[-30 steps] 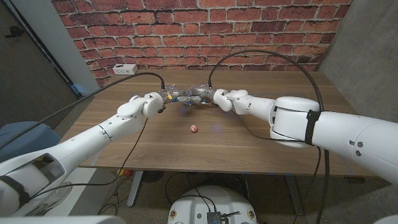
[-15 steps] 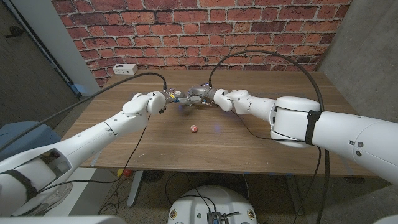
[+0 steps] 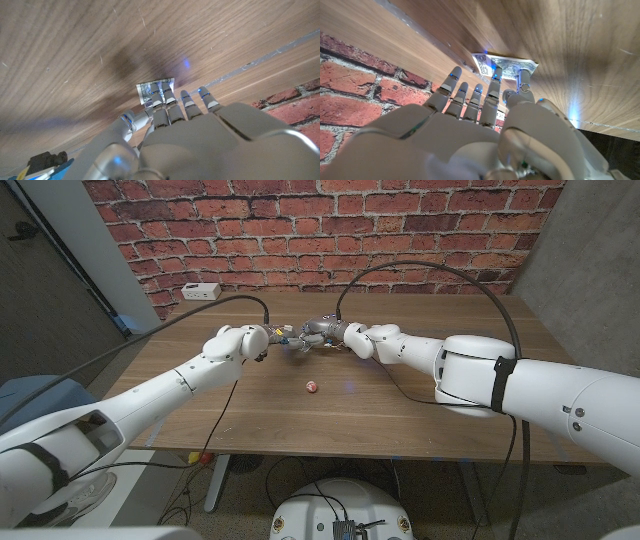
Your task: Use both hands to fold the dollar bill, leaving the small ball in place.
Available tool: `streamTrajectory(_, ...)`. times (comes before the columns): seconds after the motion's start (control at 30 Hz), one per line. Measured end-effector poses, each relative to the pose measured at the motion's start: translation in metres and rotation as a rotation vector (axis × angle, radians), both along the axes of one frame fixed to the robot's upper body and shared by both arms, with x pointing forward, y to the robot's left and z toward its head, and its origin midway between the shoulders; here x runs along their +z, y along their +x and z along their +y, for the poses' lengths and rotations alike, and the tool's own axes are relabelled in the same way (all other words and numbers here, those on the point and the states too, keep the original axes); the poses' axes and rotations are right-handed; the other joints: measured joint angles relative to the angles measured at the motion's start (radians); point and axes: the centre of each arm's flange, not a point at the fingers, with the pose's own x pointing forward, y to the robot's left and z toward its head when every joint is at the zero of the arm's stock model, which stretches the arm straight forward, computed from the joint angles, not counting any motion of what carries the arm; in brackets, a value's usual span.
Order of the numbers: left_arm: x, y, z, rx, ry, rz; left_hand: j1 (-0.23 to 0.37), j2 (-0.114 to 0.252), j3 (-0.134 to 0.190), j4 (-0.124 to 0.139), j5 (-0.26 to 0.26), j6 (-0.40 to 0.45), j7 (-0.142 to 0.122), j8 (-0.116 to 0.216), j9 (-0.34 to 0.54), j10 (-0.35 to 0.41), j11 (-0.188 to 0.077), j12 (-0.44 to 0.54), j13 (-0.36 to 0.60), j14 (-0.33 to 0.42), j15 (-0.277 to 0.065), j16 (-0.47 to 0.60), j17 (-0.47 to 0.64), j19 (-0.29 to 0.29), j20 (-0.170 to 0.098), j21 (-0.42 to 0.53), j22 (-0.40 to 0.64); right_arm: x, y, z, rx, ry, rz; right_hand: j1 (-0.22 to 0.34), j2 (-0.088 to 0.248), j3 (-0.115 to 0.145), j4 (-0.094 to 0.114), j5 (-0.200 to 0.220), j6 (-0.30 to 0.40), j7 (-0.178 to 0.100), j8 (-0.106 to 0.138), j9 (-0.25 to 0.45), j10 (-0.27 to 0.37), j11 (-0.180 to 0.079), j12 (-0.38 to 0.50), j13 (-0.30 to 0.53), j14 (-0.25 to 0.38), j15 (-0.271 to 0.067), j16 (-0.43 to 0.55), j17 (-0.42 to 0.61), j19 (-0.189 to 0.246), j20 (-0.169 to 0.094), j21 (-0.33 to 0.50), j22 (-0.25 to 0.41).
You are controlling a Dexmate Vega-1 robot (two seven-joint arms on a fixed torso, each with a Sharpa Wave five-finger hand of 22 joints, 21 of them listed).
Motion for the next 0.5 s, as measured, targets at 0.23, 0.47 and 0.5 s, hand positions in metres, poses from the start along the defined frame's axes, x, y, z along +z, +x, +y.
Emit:
streamTrajectory(0.23, -0.0017, 0.0042, -0.0004, 0.031, 0.004, 0.044, -0.003, -0.003, -0.011, 0.011, 0.0, 0.017, -0.012, 0.007, 0.0, 0.017, 0.002, 0.008, -0.003, 0.009, -0.002, 0.007, 0.0, 0.0, 0.0, 0.0, 0.0, 0.0004, 0.0005, -0.0009, -0.004, 0.006, 0.003, 0.0, 0.0, 0.0, 0.0, 0.0, 0.0, 0.0, 0.0, 0.001, 0.0, 0.0, 0.0, 0.0, 0.004, 0.004, 0.0, 0.0, 0.005, -0.005, 0.0, 0.0)
streamTrajectory(0.47, -0.0013, 0.005, -0.0009, 0.061, 0.016, 0.074, -0.007, -0.007, -0.026, 0.017, 0.0, 0.042, -0.038, 0.007, -0.002, 0.057, 0.002, 0.009, -0.003, 0.042, -0.002, 0.021, 0.0, 0.0, 0.0, 0.0, 0.0, 0.001, 0.0009, -0.0018, -0.005, 0.011, 0.005, 0.0, 0.0, 0.0, 0.0, 0.0, 0.0, -0.001, 0.0, 0.0, 0.0, 0.0, 0.0, 0.0, 0.005, 0.005, 0.001, 0.002, 0.005, -0.005, 0.0, 0.0)
streamTrajectory(0.5, -0.0013, 0.005, -0.0005, 0.064, 0.016, 0.075, -0.007, -0.007, -0.028, 0.017, 0.0, 0.045, -0.041, 0.007, -0.002, 0.066, 0.0, 0.013, -0.003, 0.048, -0.006, 0.025, -0.001, -0.002, 0.002, 0.0, 0.0, 0.001, 0.0009, -0.0019, -0.006, 0.011, 0.005, 0.0, 0.0, 0.0, 0.0, 0.0, -0.002, -0.002, 0.0, 0.0, 0.0, 0.0, 0.0, 0.0, 0.005, 0.005, 0.004, 0.002, 0.005, -0.005, 0.0, 0.0)
